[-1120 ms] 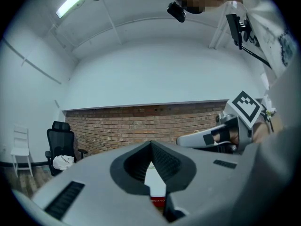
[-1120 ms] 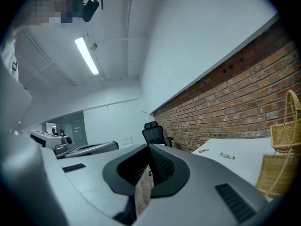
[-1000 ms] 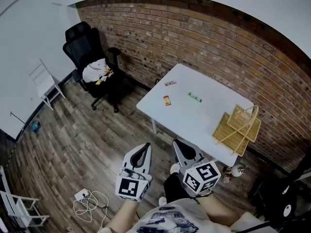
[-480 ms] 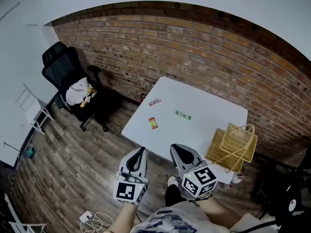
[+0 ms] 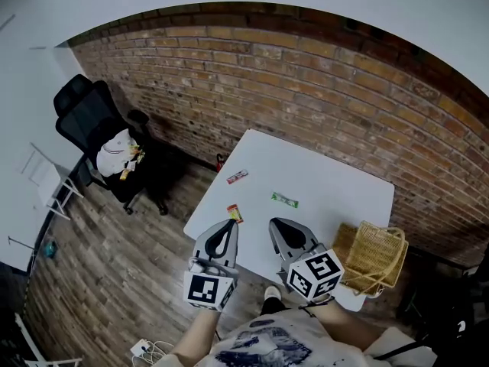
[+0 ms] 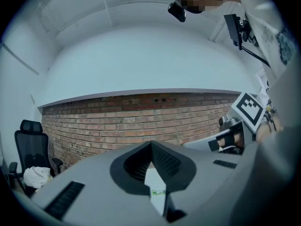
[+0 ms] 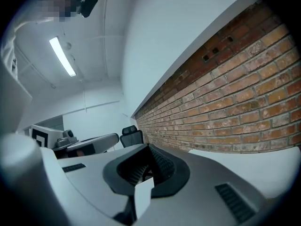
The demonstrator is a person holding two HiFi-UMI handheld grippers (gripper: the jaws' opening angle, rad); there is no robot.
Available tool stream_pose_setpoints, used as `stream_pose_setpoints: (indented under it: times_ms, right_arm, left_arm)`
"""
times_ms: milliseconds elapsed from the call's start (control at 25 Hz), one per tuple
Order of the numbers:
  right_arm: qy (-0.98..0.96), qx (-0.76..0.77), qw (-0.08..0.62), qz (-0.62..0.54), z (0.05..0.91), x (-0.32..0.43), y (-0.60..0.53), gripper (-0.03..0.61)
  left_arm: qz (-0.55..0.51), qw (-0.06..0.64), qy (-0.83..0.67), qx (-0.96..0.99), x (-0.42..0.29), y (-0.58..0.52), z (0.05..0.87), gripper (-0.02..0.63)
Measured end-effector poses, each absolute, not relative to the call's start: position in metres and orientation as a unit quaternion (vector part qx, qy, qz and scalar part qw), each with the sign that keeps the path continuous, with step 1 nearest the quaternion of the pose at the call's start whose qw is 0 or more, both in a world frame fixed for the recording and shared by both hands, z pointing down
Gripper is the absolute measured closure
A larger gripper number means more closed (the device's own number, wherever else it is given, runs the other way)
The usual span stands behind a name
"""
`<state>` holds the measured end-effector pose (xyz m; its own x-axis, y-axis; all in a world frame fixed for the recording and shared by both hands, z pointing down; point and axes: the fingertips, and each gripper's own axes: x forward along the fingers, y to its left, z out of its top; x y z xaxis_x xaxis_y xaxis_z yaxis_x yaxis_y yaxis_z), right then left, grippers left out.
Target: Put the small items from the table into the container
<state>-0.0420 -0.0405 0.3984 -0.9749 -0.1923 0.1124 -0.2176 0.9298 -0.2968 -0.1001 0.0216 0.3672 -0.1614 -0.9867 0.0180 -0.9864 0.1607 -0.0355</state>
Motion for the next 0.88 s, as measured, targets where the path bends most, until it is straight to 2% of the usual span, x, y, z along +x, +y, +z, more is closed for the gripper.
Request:
stream_pose_setpoints:
  times_ms: [520, 880]
  right_arm:
    - [-0.967, 0.173, 0.039, 0.18, 0.412, -0.045, -0.116, 0.558]
    - [-0.947, 0.264, 0.037, 0.18, 0.421, -0.07, -0.154, 0.558]
  left_arm:
    - [-0.027, -0.013, 0.725, -0.688, -0.115, -0.054, 0.38, 0.566]
    - [-0.029, -0.02, 0.661, -0.75, -0.154, -0.104, 0.391, 0.566]
